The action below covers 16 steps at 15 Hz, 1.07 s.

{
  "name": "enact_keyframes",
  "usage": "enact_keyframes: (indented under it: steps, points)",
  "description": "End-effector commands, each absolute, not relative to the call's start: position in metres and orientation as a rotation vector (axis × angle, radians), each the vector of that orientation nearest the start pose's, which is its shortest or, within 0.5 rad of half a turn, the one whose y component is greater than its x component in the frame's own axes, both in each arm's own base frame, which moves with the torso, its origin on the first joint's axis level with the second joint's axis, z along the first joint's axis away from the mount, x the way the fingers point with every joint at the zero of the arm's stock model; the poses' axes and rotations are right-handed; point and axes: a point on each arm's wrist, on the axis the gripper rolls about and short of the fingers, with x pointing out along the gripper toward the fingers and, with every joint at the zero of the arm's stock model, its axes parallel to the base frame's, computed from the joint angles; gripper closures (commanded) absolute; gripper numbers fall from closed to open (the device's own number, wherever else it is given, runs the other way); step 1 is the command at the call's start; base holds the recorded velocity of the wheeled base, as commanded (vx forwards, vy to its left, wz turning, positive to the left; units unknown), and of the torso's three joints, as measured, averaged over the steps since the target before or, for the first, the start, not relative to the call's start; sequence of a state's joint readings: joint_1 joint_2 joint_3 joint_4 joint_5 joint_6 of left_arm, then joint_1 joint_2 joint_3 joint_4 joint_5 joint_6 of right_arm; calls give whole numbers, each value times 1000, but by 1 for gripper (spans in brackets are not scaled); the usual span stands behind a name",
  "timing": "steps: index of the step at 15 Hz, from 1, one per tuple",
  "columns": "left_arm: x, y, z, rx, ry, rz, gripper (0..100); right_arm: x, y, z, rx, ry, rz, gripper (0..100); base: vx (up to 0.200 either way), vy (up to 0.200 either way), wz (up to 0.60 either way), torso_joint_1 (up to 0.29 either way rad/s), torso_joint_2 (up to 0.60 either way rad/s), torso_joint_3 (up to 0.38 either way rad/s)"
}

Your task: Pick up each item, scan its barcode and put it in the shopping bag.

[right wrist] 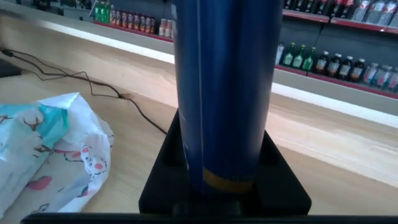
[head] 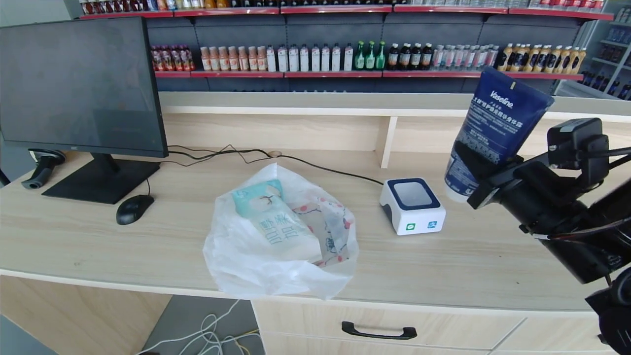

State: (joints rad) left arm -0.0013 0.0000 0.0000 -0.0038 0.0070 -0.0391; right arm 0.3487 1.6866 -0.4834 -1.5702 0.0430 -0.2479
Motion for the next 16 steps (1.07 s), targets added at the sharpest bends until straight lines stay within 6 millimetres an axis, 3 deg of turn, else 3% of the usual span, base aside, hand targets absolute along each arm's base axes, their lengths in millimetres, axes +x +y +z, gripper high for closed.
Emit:
enact_keyframes:
  steps: [1,10,16]
  points:
    - [-23,0,76,-40,-3,6,0,263,97,188,-229,-382,332,100,0,0,0,0,0,0]
    - [-23,0,76,-40,-6,8,0,264,102,177,-575,-437,392,100,0,0,0,0,0,0]
    - [-23,0,76,-40,-6,6,0,277,106,155,-766,-474,530,100,0,0,0,0,0,0]
